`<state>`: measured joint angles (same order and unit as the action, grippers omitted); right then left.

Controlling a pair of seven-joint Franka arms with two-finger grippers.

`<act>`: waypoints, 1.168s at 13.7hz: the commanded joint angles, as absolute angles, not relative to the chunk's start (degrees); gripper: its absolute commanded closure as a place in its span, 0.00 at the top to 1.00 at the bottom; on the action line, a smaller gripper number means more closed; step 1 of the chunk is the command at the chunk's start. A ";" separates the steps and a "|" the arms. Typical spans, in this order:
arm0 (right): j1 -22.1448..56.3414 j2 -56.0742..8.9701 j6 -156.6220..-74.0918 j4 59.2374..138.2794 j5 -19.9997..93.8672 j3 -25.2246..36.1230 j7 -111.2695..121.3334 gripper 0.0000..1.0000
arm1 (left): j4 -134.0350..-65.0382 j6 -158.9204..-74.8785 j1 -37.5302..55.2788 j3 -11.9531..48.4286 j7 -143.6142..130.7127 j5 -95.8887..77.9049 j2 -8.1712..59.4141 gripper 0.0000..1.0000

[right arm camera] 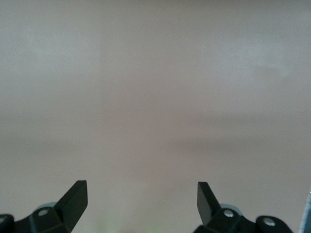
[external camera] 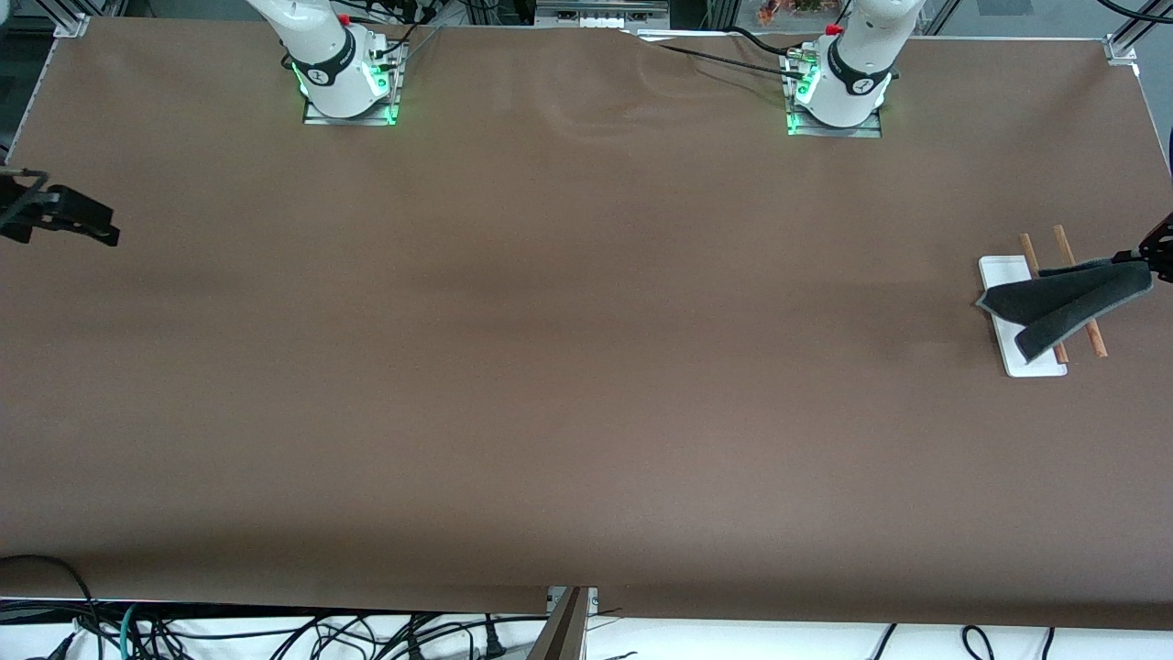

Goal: Pass towel and hang on rack
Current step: 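Lower the towel over the wooden dowels with the left gripper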

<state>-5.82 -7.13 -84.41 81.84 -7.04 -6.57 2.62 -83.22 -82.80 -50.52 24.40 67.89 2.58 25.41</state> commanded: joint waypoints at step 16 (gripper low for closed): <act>-6.42 -4.57 -82.62 83.15 -4.40 -4.48 9.84 1.00 | -75.24 -85.86 -50.80 11.43 89.73 4.65 36.91 0.00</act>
